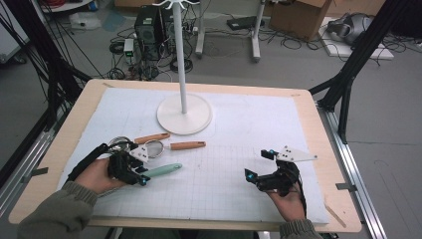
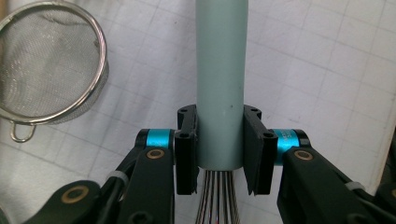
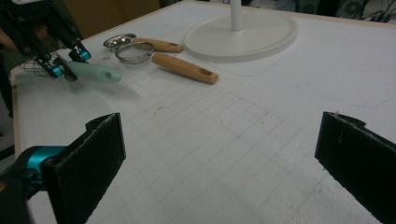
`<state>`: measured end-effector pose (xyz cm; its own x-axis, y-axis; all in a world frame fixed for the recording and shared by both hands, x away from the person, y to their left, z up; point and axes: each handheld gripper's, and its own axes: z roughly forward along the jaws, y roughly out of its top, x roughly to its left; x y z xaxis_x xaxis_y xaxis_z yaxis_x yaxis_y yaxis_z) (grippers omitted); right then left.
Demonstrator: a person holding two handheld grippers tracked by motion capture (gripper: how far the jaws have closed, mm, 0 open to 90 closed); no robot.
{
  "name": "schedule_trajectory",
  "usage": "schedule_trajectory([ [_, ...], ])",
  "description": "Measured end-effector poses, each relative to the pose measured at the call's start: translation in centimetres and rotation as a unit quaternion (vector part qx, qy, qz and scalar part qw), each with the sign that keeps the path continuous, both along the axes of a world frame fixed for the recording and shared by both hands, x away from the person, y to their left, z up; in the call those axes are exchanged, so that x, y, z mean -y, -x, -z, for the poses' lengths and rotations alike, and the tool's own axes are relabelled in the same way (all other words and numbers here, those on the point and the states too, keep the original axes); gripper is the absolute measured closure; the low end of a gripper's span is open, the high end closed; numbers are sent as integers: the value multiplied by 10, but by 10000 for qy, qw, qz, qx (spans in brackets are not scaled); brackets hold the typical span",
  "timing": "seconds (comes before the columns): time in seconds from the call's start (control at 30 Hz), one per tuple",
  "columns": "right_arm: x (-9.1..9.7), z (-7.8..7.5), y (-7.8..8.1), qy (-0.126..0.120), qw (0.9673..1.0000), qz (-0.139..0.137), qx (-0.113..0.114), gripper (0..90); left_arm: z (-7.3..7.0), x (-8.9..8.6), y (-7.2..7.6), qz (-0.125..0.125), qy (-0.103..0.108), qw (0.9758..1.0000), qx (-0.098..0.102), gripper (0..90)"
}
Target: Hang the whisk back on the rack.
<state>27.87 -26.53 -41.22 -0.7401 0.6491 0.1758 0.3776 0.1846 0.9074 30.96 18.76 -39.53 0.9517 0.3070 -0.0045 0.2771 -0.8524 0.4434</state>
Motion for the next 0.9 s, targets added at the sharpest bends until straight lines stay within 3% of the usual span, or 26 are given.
schedule_trajectory([
  [0.57, -28, 1, -4, -8, 9982, -523, -293, 3, -23, 10, 3, 105, 306, 9993, 171, 692],
  [0.9, -37, -4, -9, -243, 9979, -560, -207, 3, -37, 15, 2, 159, 520, 9982, 254, 692],
])
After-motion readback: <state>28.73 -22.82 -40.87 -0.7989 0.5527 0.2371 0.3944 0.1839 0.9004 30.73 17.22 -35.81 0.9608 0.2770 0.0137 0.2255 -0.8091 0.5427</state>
